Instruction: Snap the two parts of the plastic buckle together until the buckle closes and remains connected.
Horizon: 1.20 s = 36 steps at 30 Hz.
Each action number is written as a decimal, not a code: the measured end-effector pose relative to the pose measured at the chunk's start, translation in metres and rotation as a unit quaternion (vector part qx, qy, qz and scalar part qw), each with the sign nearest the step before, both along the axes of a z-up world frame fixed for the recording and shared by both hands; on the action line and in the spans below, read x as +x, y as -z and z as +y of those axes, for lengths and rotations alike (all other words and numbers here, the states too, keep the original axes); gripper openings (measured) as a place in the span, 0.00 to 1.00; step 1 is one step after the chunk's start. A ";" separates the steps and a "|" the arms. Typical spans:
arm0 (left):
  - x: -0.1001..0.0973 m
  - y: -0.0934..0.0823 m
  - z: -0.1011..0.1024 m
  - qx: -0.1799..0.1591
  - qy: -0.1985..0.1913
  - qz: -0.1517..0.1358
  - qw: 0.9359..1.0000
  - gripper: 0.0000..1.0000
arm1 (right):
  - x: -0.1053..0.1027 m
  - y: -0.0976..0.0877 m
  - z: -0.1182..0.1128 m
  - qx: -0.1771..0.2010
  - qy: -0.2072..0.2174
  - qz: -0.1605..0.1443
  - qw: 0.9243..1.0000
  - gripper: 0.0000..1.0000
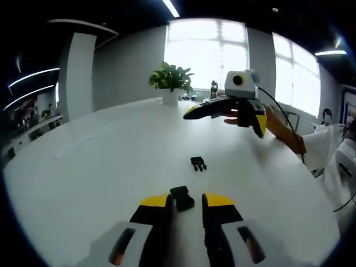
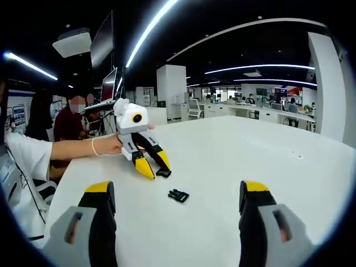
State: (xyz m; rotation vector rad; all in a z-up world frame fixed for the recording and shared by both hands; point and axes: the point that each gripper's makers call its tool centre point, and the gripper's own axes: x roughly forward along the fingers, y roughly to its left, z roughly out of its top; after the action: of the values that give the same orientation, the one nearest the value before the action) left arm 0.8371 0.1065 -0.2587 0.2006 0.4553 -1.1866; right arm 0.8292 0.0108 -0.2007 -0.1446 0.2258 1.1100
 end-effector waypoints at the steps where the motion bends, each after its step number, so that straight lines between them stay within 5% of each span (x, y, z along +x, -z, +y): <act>1: -0.001 0.000 -0.001 -0.001 0.002 0.001 1.000 0.21 | 0.000 0.000 0.000 0.000 0.000 0.000 1.000 0.93; 28: -0.014 -0.006 -0.004 0.007 0.035 -0.006 0.999 0.12 | 0.005 0.012 0.005 -0.023 -0.011 0.006 1.000 0.92; 36: -0.029 -0.003 -0.006 0.020 0.055 0.002 0.998 0.12 | 0.013 0.012 0.006 -0.035 -0.027 -0.027 0.999 0.88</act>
State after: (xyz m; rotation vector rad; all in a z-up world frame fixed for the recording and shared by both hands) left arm 0.8083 0.1003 -0.2553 0.2607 0.4759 -1.2867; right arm 0.8418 0.0171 -0.2123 -0.2436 0.2142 1.1509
